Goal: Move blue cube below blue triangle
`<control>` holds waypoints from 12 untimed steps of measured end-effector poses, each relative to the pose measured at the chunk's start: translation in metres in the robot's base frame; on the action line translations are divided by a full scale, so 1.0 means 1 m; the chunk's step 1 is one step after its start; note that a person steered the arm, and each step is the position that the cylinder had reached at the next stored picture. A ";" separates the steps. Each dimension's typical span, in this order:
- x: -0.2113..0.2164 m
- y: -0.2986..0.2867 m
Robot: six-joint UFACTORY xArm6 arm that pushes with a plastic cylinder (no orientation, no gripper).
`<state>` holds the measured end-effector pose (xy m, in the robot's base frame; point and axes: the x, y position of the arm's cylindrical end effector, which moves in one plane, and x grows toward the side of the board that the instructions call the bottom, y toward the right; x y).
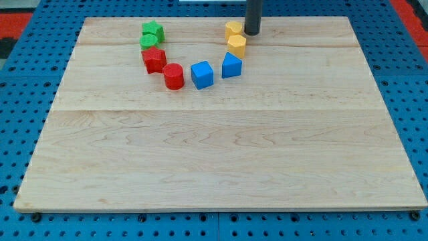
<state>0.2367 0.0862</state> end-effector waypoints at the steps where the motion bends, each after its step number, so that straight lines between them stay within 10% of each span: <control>1: 0.009 0.026; 12: -0.045 -0.023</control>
<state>0.1921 0.0635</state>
